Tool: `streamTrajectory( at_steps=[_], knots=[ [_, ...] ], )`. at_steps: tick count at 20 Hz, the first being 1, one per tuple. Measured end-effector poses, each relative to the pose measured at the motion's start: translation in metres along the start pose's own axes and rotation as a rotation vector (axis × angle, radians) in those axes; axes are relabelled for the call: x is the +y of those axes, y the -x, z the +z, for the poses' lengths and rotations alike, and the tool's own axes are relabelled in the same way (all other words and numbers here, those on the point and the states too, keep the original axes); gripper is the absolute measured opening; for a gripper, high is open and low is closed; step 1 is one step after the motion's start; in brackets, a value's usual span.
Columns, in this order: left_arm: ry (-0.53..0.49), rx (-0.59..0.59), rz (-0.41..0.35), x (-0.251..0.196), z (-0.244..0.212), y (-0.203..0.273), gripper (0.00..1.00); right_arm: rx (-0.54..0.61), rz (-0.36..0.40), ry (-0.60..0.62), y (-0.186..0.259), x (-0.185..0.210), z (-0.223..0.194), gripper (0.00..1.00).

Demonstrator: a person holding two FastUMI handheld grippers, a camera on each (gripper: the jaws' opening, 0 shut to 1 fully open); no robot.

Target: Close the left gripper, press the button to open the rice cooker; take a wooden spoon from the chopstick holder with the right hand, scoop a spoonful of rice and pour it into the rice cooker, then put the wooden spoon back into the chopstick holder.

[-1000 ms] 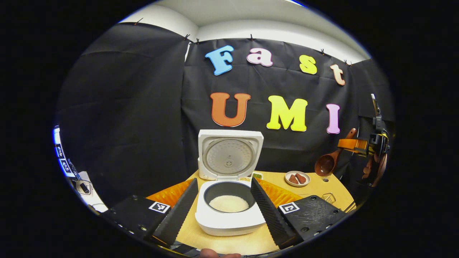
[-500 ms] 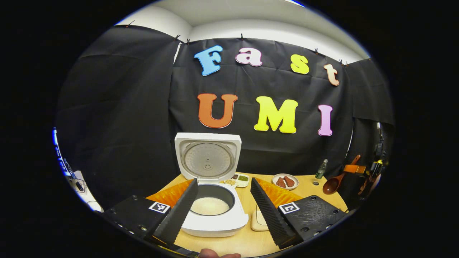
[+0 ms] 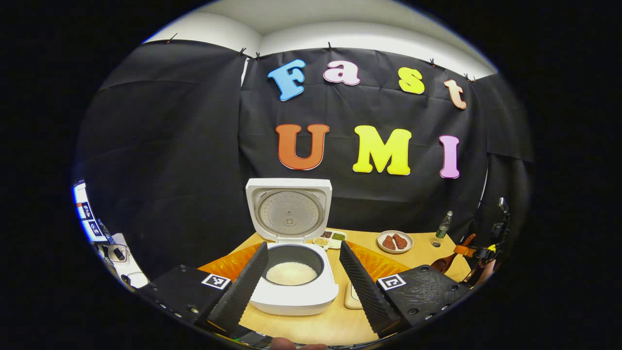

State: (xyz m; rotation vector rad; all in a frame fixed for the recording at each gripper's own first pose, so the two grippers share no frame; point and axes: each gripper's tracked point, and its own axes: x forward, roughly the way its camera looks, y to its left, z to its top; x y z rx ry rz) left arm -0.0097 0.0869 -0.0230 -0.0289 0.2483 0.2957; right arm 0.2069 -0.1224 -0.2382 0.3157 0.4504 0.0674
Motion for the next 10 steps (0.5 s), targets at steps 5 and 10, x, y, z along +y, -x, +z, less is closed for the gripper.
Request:
streamTrajectory(
  at_steps=[5, 10],
  knots=[
    [0.006, -0.005, 0.037, 0.004, 0.006, 0.001, 0.94, 0.016, -0.009, -0.023, -0.019, -0.003, -0.029, 0.11],
    [-0.003, -0.003, 0.052, 0.007, 0.008, 0.005, 0.94, 0.019, -0.02, -0.017, -0.028, -0.006, -0.044, 0.12]
  ],
)
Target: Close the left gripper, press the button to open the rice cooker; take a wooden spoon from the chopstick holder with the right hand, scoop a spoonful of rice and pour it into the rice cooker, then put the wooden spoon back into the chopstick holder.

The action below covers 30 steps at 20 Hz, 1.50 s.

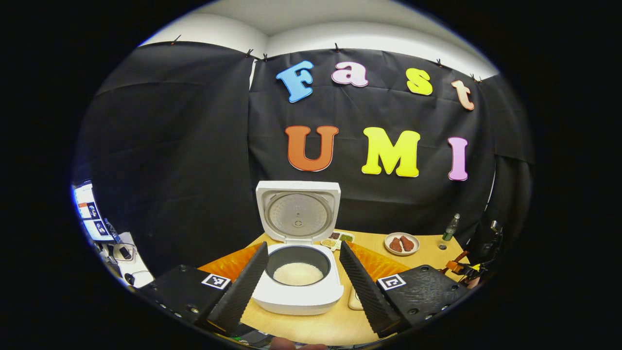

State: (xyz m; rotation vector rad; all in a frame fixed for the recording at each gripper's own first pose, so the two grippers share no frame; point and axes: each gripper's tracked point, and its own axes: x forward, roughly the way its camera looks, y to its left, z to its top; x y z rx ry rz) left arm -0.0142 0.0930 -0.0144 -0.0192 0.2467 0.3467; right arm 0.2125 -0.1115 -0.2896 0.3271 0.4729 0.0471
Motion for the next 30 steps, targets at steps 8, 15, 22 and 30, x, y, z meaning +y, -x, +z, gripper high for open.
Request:
streamTrajectory(
  at_steps=[8, 15, 22, 30],
  knots=[
    [0.001, -0.013, -0.037, -0.011, 0.009, -0.004, 0.95, -0.016, 0.02, 0.039, 0.002, 0.005, 0.001, 0.37],
    [0.022, -0.083, -0.097, -0.016, 0.038, -0.027, 0.94, -0.088, -0.066, 0.053, 0.055, -0.018, 0.049, 0.84],
    [0.034, -0.168, -0.144, -0.004, 0.09, -0.09, 0.94, -0.24, -0.14, 0.067, 0.148, -0.006, 0.116, 0.96],
    [0.013, -0.118, -0.122, 0.021, 0.113, -0.205, 0.94, -0.326, -0.262, 0.124, 0.234, 0.009, 0.124, 1.0]
  ],
)
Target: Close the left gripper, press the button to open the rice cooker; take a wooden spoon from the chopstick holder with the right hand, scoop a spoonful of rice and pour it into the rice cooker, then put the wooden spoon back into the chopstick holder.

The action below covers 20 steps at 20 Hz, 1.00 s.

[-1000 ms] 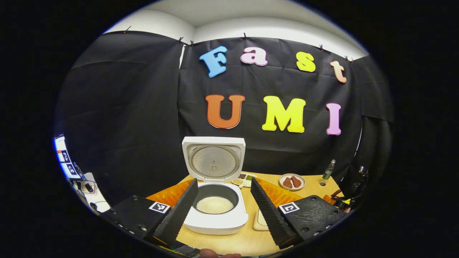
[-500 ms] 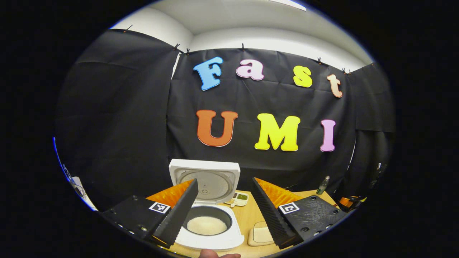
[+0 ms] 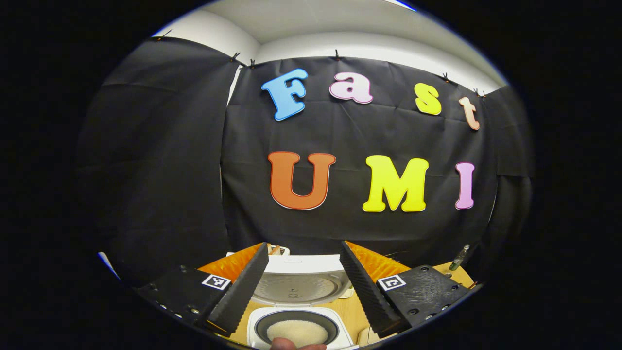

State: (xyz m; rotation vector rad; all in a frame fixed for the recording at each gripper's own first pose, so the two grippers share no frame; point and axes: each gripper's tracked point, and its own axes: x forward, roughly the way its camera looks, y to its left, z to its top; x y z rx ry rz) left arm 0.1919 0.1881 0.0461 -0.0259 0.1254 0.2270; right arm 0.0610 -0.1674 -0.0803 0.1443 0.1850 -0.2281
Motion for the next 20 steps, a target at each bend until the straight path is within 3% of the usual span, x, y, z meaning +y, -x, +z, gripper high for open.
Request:
streamTrajectory(
  at_steps=[6, 11, 15, 20],
  knots=[
    [0.047, 0.192, 0.031, 0.029, -0.043, -0.064, 0.95, 0.08, -0.057, 0.028, 0.033, -0.01, -0.035, 0.99],
    [0.032, 0.25, 0.018, 0.028, -0.055, -0.074, 0.96, 0.105, -0.082, 0.027, 0.044, -0.005, -0.047, 1.0],
    [0.011, 0.289, 0.015, 0.023, -0.063, -0.056, 0.98, 0.106, -0.021, 0.032, 0.031, 0.017, -0.045, 1.0],
    [0.019, 0.351, -0.019, 0.01, -0.086, 0.0, 0.97, 0.113, 0.109, 0.058, 0.009, 0.066, -0.044, 1.0]
  ],
)
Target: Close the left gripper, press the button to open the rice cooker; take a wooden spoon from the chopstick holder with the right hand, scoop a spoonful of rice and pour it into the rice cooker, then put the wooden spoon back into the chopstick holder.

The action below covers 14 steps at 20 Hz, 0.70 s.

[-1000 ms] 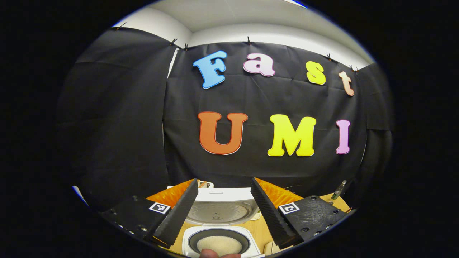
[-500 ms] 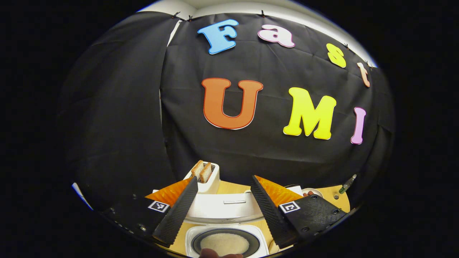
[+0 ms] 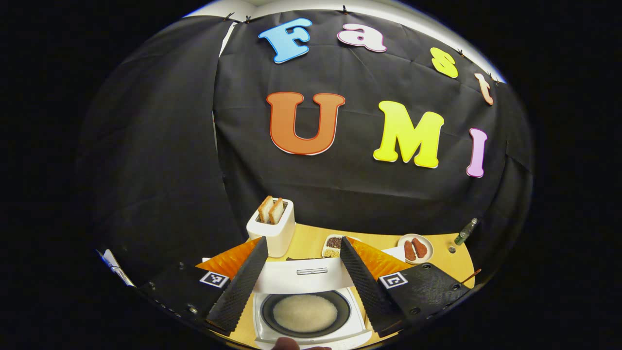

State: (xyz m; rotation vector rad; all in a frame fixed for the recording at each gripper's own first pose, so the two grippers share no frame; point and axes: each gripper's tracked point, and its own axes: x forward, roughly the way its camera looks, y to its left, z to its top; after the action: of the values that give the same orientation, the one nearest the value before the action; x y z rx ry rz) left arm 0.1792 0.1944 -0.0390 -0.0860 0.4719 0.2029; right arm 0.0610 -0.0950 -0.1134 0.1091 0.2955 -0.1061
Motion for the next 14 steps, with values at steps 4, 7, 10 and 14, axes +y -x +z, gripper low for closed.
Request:
streamTrajectory(
  at_steps=[4, 7, 10, 14],
  knots=[
    [0.055, 0.119, -0.057, -0.015, -0.061, 0.032, 0.96, 0.004, 0.068, -0.009, -0.014, 0.026, 0.001, 1.0],
    [0.112, 0.237, -0.091, -0.025, -0.113, 0.049, 0.97, 0.025, 0.099, -0.013, -0.021, 0.037, -0.005, 1.0],
    [0.118, 0.289, -0.09, -0.026, -0.146, 0.055, 0.97, 0.039, 0.119, 0.008, -0.02, 0.046, -0.007, 0.99],
    [0.187, 0.356, -0.081, -0.025, -0.17, 0.056, 0.97, 0.054, 0.141, 0.029, -0.017, 0.063, -0.012, 0.99]
  ],
)
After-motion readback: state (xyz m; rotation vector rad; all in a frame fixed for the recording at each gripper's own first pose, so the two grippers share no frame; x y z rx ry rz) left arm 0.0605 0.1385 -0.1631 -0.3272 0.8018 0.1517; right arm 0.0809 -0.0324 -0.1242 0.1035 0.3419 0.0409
